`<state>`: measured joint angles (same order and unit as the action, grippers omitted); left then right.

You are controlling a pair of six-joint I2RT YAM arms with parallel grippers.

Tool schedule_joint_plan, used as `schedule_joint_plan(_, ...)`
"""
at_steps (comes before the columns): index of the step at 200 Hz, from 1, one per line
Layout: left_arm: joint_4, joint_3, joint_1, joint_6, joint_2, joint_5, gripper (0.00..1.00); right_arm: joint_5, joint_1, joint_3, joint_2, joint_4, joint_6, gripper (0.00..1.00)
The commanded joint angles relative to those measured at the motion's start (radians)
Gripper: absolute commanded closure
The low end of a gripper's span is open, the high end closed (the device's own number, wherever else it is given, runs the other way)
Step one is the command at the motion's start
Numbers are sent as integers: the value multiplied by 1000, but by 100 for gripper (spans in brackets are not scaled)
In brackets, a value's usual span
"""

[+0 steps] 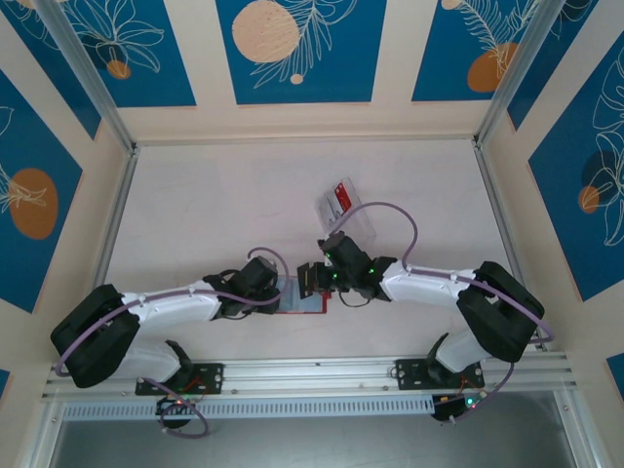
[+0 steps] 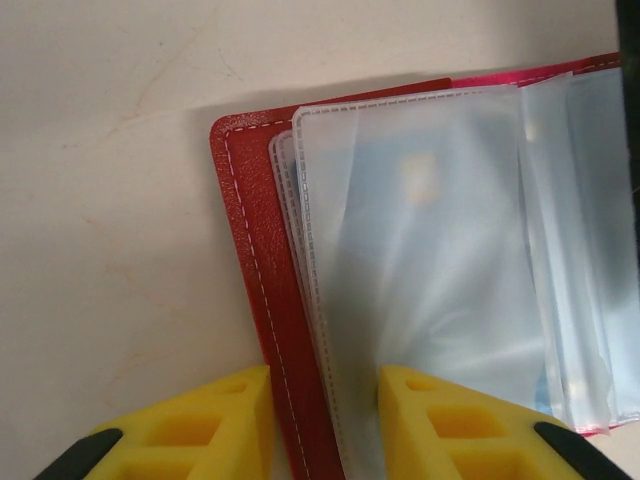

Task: Put the credit cards into the card holder
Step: Insert the credit card into the card slot.

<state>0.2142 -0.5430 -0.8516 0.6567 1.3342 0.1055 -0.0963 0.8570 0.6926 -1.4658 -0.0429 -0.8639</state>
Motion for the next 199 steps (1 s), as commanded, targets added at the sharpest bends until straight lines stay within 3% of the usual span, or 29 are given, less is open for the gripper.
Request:
schedule_joint_plan(1,36,22,-10,13,34,-18,69,17,6,-54,21,-199,-116,100)
schedule_joint_plan(62,35,19,-10,11,37,-21,69,30,10,-99,-30,-306,-187,100)
schedule_joint_plan(199,43,14,-13,8,36,-20,69,15,19,-130,-57,-327,-218,100)
